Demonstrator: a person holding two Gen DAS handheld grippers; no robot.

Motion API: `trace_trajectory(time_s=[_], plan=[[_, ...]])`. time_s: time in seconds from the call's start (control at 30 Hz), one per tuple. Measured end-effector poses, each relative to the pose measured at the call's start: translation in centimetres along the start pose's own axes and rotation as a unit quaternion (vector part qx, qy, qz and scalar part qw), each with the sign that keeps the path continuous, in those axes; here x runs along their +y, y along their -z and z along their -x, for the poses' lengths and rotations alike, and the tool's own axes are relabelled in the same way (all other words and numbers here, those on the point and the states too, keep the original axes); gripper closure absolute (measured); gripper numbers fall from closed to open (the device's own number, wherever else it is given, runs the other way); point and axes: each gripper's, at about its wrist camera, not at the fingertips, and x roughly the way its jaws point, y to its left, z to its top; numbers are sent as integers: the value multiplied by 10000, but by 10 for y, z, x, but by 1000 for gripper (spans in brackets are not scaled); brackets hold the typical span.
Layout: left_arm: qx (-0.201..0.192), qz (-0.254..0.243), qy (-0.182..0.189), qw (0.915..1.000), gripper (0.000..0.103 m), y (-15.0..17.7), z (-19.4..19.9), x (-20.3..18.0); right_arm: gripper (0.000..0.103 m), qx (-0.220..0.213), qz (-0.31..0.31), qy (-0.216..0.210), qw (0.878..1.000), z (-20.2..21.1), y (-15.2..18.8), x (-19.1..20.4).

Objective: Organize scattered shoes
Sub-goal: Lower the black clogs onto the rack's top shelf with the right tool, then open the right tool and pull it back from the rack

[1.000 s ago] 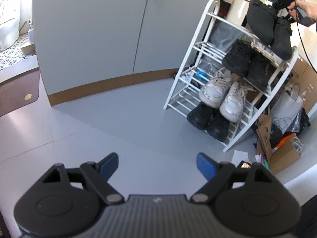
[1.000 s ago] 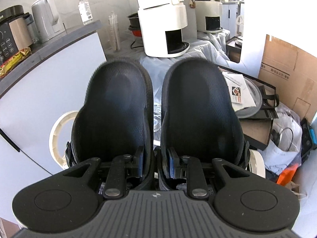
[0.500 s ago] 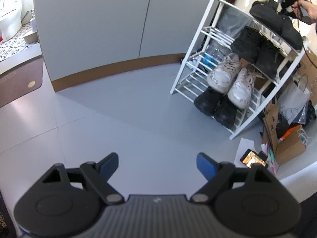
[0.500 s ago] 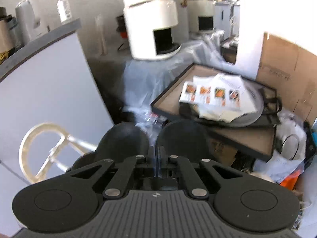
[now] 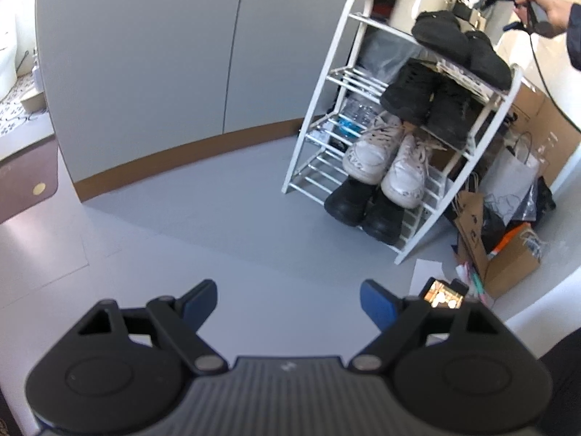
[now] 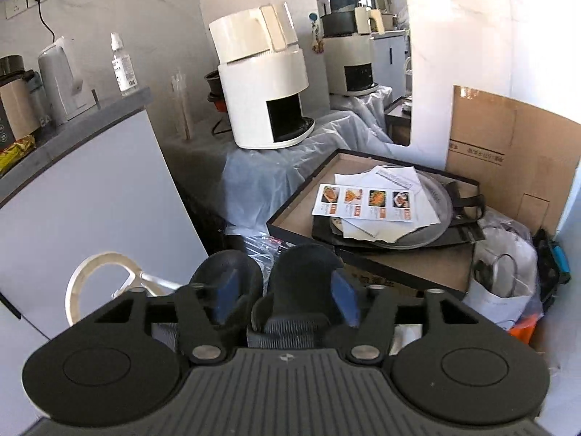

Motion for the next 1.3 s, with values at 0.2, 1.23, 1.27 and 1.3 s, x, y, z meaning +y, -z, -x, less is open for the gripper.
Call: trace_trajectory(time_s=[0.2, 1.23, 1.27, 1.3], plan=[[-228, 7, 41, 9997, 15, 1, 14, -3, 19, -32, 391, -363, 9986, 37, 23, 9], [-1122, 434, -26, 9927, 15, 7, 78, 13, 0, -19, 406, -1184, 9921, 213, 115, 20], [-1133, 448, -19, 9926, 15, 7, 79, 13, 0, -66, 416, -1189, 9920, 218, 123, 21], [-1155, 473, -15, 9922, 14, 8, 81, 14, 0, -57, 470, -1181, 9919, 219, 132, 22]])
